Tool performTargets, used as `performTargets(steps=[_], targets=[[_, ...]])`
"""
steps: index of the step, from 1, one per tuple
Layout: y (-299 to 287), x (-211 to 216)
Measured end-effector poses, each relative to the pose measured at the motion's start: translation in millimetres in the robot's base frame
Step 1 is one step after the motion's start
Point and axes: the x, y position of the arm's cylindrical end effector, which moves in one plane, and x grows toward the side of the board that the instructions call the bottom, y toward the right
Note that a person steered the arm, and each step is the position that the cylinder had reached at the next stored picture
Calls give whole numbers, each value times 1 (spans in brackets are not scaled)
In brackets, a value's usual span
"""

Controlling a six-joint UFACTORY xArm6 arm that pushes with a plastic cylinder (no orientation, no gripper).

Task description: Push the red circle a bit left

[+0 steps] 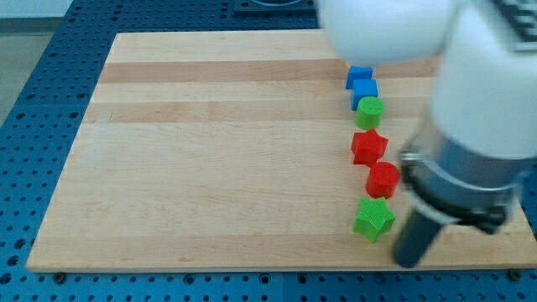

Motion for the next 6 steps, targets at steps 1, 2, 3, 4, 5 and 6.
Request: performTargets(steps=[1,2,3,4,5,6], targets=[[61,-19],[86,-61],[42,-63],[24,-71],[35,-92],[12,-96]])
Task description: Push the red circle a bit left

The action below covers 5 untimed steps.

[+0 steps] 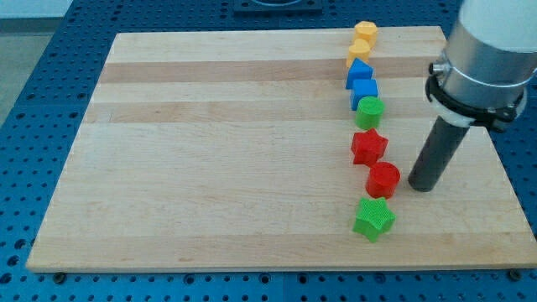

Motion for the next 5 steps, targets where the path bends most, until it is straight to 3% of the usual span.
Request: performTargets(steps=[2,3,5], targets=[[-22,19],[6,11],[-2,-2]])
